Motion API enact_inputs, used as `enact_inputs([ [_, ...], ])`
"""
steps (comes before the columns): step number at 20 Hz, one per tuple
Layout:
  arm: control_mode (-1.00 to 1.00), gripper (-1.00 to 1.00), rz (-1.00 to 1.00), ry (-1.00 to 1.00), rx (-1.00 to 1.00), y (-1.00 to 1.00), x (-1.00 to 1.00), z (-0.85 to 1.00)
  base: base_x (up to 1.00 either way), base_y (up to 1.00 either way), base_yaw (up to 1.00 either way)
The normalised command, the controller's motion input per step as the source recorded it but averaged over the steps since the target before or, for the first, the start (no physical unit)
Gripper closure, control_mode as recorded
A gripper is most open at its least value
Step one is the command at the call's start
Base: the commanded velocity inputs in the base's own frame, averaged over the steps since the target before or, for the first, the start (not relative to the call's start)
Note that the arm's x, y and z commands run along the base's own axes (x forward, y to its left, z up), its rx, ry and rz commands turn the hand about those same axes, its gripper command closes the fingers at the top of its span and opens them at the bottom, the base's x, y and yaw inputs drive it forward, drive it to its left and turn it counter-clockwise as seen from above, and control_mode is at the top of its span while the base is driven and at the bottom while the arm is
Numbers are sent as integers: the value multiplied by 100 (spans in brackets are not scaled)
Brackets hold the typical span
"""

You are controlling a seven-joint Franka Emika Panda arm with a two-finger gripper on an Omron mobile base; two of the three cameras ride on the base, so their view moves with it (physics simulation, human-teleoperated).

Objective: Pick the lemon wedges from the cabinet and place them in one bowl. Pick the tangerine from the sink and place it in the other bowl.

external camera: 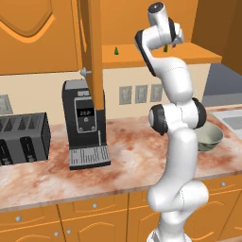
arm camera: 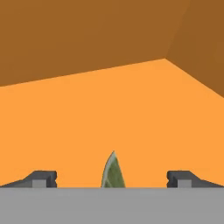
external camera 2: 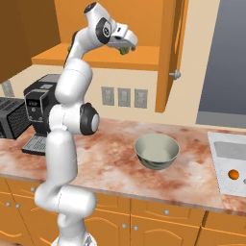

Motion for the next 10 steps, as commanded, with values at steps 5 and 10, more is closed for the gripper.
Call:
enact_inputs([
  [5, -100, 100, 0, 1, 6, 12, 0, -21, 0, 0, 0],
  [10, -100, 100, 0, 0, 0, 0, 0, 0, 0, 0, 0],
])
